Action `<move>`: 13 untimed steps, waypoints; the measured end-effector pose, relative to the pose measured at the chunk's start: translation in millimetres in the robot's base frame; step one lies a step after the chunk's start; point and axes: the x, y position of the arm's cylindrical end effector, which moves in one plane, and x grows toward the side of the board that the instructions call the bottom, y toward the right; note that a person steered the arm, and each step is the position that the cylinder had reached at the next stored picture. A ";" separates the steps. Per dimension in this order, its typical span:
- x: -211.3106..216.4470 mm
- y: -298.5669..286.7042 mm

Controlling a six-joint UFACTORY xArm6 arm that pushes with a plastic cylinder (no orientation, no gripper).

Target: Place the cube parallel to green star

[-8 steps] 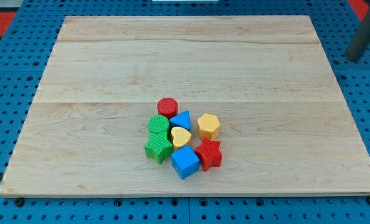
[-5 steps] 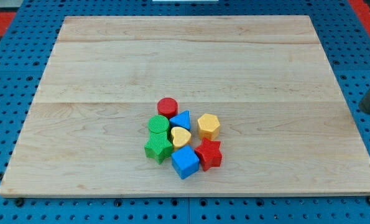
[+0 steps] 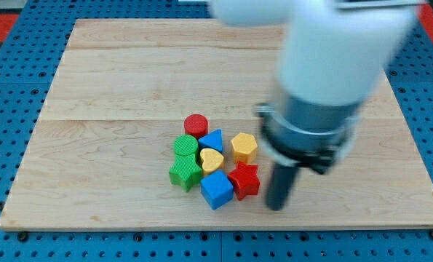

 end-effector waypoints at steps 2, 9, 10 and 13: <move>-31.6 -123.9; -37.8 -218.6; -38.0 -217.6; -33.9 -206.9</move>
